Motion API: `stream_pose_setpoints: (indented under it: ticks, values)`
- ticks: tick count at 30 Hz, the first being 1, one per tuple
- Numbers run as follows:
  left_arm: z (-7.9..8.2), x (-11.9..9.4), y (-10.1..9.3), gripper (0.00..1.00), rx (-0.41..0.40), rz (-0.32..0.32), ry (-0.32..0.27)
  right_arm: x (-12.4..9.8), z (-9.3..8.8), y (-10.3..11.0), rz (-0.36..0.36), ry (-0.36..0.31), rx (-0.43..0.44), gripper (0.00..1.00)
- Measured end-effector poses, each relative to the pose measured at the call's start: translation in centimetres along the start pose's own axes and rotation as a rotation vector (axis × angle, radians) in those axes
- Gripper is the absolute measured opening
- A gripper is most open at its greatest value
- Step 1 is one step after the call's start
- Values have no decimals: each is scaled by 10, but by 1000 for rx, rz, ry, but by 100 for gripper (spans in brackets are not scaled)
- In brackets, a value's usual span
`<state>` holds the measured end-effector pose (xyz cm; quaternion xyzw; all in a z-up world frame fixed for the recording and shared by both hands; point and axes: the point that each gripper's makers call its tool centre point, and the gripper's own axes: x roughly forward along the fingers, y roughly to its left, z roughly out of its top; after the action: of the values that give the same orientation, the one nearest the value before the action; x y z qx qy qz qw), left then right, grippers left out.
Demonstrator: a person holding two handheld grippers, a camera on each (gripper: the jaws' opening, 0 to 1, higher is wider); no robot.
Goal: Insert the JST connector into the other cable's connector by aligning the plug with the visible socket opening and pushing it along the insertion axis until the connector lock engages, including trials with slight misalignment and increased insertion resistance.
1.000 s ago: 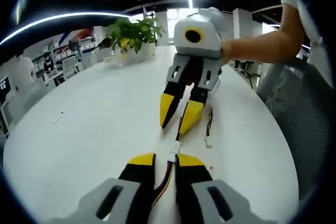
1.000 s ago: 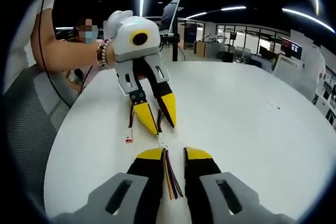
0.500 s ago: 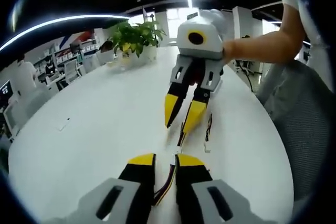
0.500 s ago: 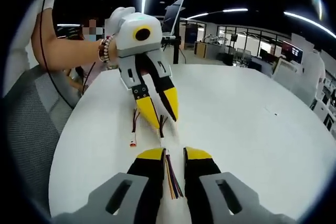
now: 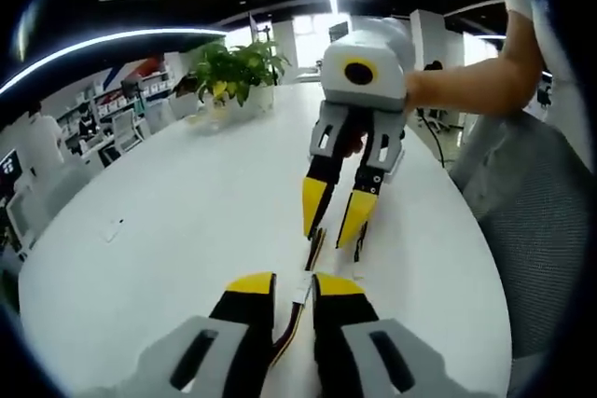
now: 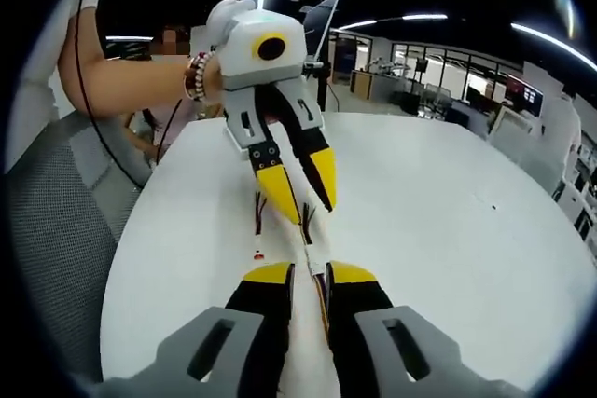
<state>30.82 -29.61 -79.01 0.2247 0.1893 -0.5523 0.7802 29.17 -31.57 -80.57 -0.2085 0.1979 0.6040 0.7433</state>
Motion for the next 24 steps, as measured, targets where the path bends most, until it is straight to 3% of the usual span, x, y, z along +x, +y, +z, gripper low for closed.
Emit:
stream_pose_setpoints:
  ticks: [4, 9, 16, 24]
  values:
    - [3, -5, 0, 9, -1, 9, -1, -2, 3, 3, -3, 3, -18, 11]
    - [-6, -5, -12, 9, 11, -3, 53, -5, 5, 4, -8, 4, -29, 11]
    - [-16, -7, -30, 9, 6, -22, 85, -5, 7, 7, -1, 5, -38, 11]
    - [-28, -1, -35, 10, -14, -38, 109, -2, -1, 15, 32, 32, -32, 12]
